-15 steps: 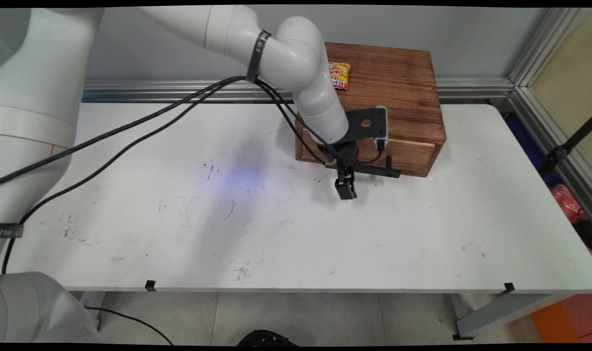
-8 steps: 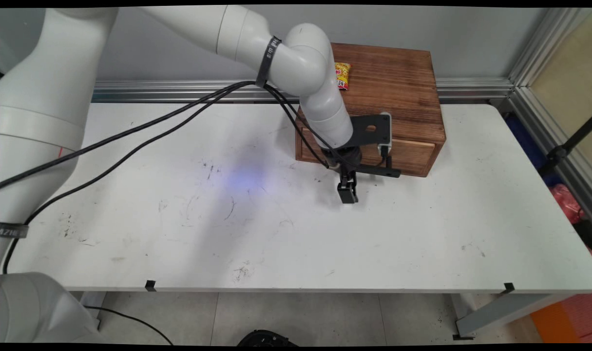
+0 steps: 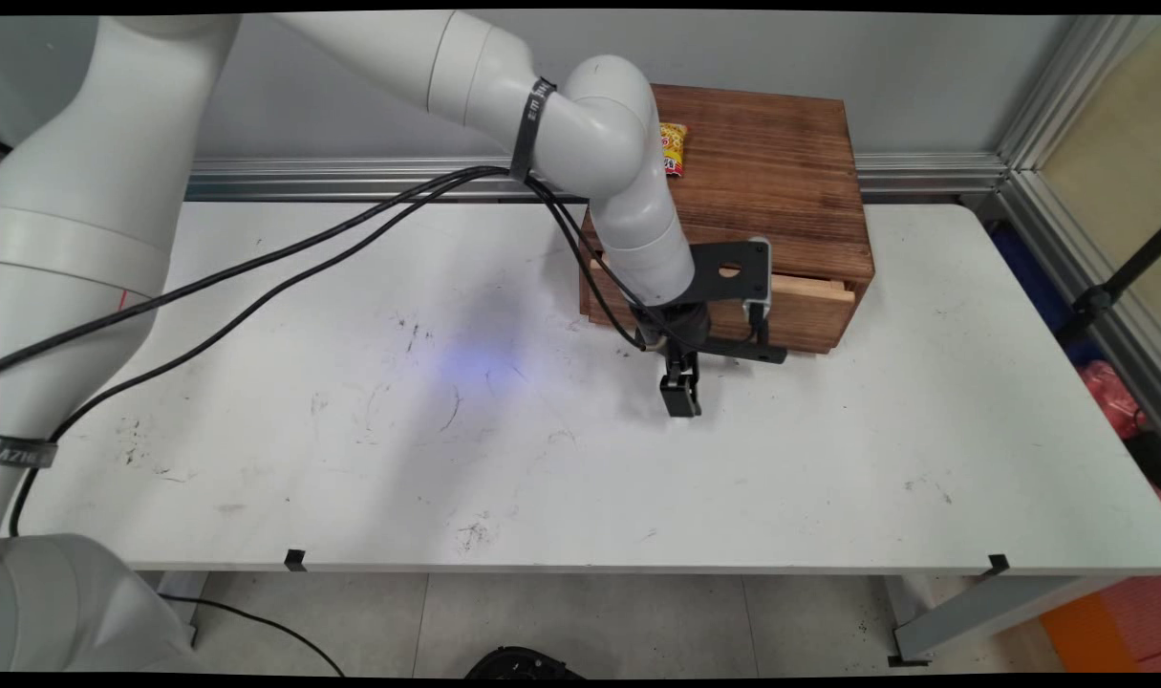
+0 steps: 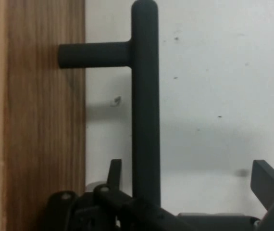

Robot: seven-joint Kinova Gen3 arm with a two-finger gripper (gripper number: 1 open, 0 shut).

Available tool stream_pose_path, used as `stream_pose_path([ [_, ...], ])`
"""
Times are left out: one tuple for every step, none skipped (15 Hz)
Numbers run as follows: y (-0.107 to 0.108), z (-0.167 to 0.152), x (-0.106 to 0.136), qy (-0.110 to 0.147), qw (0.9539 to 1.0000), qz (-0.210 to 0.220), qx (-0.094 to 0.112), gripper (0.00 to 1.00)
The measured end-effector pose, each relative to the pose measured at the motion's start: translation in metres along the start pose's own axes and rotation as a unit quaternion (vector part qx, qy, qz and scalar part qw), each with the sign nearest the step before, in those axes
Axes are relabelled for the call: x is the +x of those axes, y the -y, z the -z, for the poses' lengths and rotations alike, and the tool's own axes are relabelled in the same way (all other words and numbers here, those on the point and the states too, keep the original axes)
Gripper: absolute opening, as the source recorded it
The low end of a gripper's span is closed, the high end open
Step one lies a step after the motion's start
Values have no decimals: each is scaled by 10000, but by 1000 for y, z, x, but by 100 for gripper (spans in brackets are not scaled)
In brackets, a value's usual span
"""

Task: Open the drawer

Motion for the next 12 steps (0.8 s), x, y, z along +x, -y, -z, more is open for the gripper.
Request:
stream_pose_path([
  [-2, 1, 0, -4, 10000, -19, -30, 100],
  [-5, 1, 1, -9, 10000, -40, -63, 100],
  [-8, 2, 1, -14, 9999, -59, -98, 100],
  [-11, 3, 1, -19, 9999, -71, -124, 100],
  [-14, 4, 1, -25, 9998, -88, -156, 100],
  [-18, 6, 1, -29, 9998, -99, -190, 100],
  [-22, 7, 1, -32, 9997, -107, -219, 100],
  [-26, 8, 1, -33, 9996, -111, -252, 100],
  [-30, 10, 0, -35, 9995, -111, -283, 100],
  [-33, 11, 0, -35, 9995, -112, -310, 100],
  [-36, 12, 0, -35, 9994, -111, -327, 100],
  [-39, 13, 0, -36, 9993, -109, -353, 100],
])
